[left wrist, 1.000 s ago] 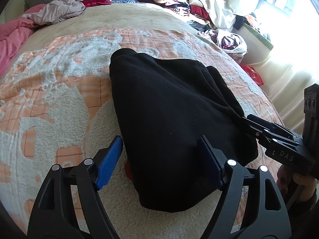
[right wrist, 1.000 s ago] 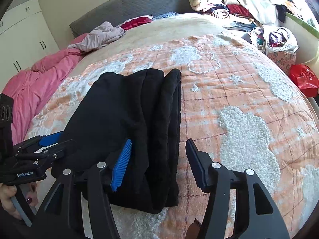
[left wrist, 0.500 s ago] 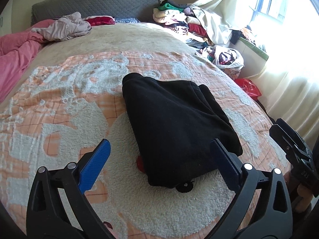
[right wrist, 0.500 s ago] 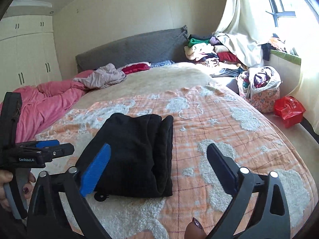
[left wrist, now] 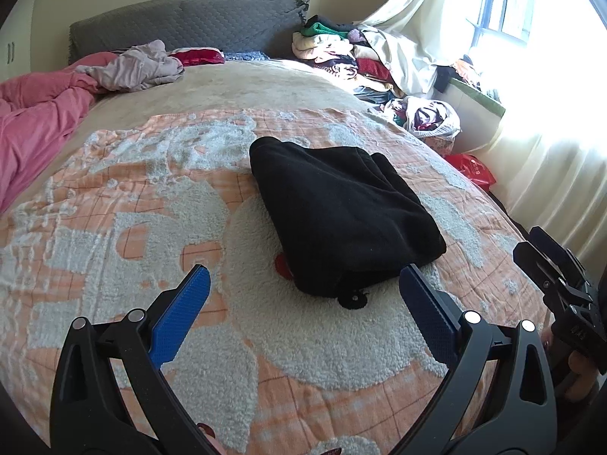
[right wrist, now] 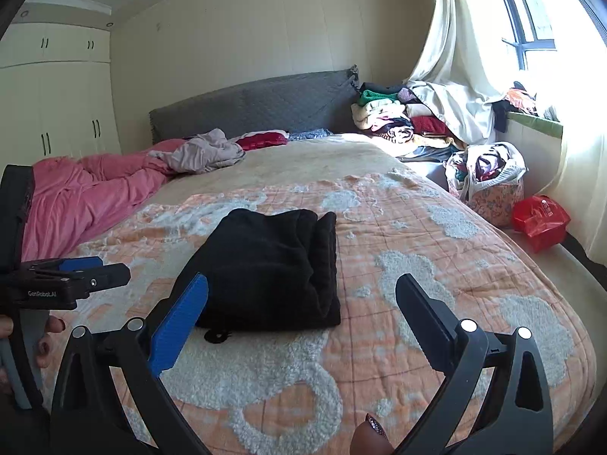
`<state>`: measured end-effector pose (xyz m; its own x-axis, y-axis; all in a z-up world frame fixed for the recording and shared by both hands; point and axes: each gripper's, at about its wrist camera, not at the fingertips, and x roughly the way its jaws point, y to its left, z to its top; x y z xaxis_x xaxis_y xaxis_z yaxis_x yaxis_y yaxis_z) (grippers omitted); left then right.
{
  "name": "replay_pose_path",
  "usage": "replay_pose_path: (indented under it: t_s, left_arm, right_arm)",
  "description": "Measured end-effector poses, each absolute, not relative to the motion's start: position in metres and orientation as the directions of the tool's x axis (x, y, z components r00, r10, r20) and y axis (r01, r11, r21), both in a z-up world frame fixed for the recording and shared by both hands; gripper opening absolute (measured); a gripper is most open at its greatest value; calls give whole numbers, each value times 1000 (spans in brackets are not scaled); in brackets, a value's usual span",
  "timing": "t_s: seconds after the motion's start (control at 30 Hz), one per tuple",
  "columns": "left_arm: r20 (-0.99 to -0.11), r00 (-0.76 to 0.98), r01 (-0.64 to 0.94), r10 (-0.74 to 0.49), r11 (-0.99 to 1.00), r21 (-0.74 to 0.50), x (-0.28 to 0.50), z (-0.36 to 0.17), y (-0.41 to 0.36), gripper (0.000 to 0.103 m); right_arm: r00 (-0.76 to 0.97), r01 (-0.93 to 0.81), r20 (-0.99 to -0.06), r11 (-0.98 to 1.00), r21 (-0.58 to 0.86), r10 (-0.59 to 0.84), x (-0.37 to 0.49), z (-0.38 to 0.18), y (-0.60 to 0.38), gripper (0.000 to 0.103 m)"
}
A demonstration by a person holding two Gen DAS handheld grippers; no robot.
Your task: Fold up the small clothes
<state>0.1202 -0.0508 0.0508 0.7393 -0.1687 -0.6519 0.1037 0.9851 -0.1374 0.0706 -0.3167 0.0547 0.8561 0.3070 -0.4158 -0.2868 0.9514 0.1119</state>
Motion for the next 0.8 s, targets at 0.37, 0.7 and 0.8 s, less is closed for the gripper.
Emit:
replay_pose_path:
  t_s: [0.37, 0.7, 0.8]
  left_arm:
    - [-653, 741, 77, -158, 986, -150, 86, 24, -35, 93]
    - [-676, 721, 54, -148, 986, -158, 75, 0, -32, 94]
    - [-687, 713, 49, -141, 987, -152, 74, -5, -35, 94]
  right_arm:
    - [844, -263, -470, 963, 57, 258, 39, 23, -300, 99]
    - [833, -250, -498, 967, 49, 241, 29, 7, -295, 99]
    - [831, -249, -508, 968, 19, 224, 29, 3, -290, 99]
